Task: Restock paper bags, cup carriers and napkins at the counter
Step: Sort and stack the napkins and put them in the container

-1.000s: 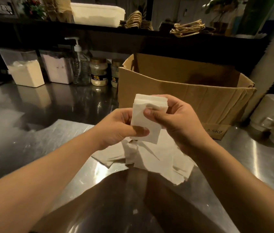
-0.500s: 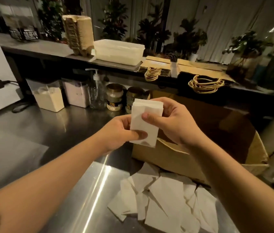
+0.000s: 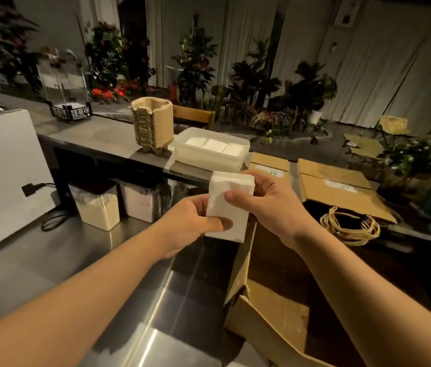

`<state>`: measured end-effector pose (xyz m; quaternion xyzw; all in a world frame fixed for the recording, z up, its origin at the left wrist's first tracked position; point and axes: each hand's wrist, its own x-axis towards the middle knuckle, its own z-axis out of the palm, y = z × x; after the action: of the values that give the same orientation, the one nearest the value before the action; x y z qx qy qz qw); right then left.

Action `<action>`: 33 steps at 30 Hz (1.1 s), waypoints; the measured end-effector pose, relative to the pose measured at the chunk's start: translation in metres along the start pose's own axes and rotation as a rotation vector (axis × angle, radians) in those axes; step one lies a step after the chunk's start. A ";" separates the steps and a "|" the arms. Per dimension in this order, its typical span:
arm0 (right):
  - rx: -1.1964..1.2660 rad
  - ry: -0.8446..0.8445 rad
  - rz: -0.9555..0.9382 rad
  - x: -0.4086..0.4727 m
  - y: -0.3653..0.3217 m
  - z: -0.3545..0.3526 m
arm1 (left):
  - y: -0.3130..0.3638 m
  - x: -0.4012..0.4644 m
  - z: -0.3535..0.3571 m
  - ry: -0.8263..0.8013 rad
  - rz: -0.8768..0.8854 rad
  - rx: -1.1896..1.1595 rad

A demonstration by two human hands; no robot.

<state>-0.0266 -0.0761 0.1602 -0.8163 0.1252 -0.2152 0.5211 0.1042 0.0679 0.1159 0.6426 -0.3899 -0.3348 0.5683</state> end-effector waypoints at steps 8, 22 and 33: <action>0.008 0.022 -0.023 0.086 -0.022 -0.011 | 0.042 0.059 -0.052 -0.028 -0.034 0.027; 0.034 0.193 0.063 0.221 -0.011 -0.051 | 0.079 0.193 -0.099 0.020 0.007 0.212; 0.058 0.219 0.262 0.285 0.040 -0.065 | 0.073 0.280 -0.107 0.009 -0.159 0.333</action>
<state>0.1924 -0.2672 0.2110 -0.7494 0.2805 -0.2366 0.5512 0.3208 -0.1329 0.2059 0.7580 -0.3855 -0.3066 0.4277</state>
